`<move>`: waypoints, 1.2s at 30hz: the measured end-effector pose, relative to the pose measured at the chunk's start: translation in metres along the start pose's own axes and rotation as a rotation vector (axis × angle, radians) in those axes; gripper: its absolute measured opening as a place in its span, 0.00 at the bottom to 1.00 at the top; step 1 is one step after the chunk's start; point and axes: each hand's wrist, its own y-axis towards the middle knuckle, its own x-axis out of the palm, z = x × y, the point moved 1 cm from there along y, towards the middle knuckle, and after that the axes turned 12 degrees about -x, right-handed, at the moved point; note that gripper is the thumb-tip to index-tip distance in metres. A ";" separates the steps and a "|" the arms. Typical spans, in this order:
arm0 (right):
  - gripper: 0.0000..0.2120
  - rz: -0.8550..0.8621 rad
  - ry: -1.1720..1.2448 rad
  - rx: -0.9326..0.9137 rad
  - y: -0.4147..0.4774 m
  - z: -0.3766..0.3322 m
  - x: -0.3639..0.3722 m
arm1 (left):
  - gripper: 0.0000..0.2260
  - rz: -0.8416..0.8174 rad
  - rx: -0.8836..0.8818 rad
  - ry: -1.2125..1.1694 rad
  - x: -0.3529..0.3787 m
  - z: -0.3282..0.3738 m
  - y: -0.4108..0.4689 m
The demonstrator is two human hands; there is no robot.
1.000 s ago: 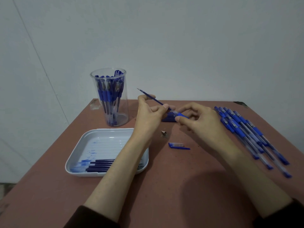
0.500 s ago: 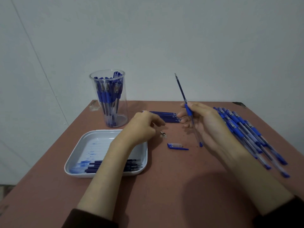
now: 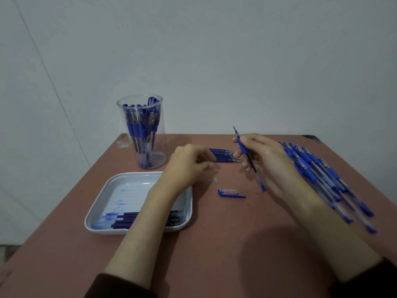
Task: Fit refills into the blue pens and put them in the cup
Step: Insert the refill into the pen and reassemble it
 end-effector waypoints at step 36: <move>0.04 -0.141 -0.443 -0.252 -0.006 0.002 0.000 | 0.07 -0.121 -0.164 -0.776 -0.015 0.010 -0.007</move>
